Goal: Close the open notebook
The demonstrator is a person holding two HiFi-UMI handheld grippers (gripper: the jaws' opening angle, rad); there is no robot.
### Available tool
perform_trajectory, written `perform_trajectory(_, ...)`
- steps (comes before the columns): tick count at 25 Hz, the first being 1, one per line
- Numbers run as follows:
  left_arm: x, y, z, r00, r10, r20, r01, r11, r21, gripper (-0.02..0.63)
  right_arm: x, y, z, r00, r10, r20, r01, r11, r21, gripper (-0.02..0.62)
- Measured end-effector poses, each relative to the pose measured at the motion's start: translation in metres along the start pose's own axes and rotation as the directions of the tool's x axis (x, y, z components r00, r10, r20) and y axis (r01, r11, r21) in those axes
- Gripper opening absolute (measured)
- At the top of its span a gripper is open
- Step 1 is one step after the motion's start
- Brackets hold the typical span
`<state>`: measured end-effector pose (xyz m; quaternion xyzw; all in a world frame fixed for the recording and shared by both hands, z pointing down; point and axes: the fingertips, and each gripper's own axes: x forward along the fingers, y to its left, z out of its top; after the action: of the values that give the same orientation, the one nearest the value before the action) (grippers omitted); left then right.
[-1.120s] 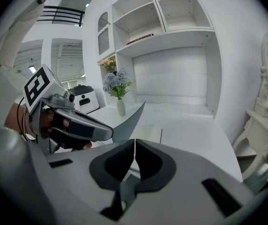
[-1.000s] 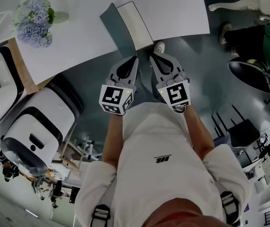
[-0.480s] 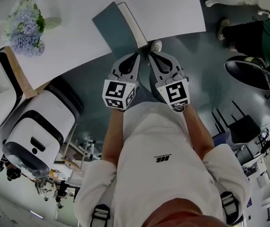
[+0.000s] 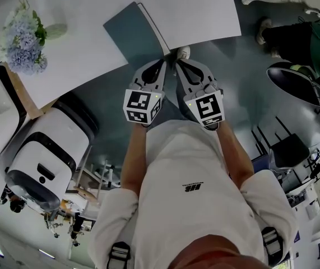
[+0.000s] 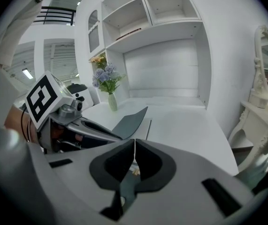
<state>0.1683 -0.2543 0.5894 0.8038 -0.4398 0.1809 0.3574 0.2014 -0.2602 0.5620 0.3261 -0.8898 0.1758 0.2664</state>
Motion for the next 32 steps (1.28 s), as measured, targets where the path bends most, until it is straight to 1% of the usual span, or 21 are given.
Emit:
perform_trajectory(7,0.013,0.001,-0.006,1.0,0.005,-0.017,-0.005,1.0,-0.008,0.0,0.0,-0.007,-0.007,1.0,-0.002,-0.012,0.002,1.0,0.009,-0.003)
perform_trajectory(14,0.024,0.001,-0.011,0.999,0.011,-0.035,-0.011,1.0,0.003,0.0,-0.002,-0.012,-0.01,1.0,-0.009,-0.016,0.009,1.0,0.015,-0.003)
perform_trajectory(26,0.031,0.0,-0.016,0.998,-0.022,-0.067,0.022,1.0,0.004,0.0,-0.005,-0.015,-0.011,0.999,-0.036,-0.015,0.036,0.999,0.031,-0.003)
perform_trajectory(29,0.026,0.0,-0.015,0.998,-0.023,-0.061,0.024,1.0,0.012,0.0,-0.007,-0.017,-0.013,0.999,-0.05,-0.013,0.051,0.997,0.05,-0.003)
perform_trajectory(32,0.02,0.002,-0.012,0.998,-0.02,-0.052,0.021,1.0,0.022,0.0,-0.008,-0.019,-0.016,0.998,-0.063,-0.011,0.064,0.993,0.097,-0.003)
